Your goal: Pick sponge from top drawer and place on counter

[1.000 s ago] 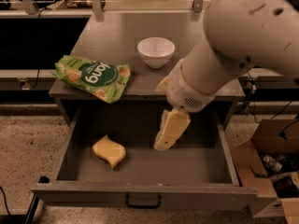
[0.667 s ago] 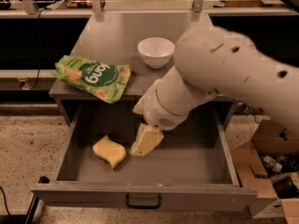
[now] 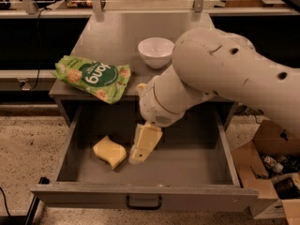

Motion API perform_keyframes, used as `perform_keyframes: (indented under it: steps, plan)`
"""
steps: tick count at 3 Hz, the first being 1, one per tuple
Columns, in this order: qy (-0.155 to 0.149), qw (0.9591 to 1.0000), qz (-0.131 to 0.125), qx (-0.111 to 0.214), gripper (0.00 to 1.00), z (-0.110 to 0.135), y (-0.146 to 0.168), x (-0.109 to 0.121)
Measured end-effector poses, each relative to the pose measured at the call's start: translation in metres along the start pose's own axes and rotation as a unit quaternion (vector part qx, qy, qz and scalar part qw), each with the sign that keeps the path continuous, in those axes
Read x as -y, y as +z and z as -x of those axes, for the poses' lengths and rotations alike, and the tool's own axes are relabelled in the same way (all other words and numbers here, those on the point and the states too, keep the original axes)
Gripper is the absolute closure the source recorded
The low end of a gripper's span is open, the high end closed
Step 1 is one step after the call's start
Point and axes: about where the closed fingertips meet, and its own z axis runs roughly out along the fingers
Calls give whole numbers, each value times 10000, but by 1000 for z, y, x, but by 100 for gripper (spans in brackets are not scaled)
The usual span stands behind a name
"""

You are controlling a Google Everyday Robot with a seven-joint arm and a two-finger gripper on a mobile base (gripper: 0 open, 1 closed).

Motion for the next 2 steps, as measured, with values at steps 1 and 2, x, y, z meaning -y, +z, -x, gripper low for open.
perform_keyframes:
  steps: [1, 2]
  plan:
    - [-2, 9998, 44, 201, 0, 3, 28, 8]
    - [73, 9991, 20, 424, 0, 0, 70, 17]
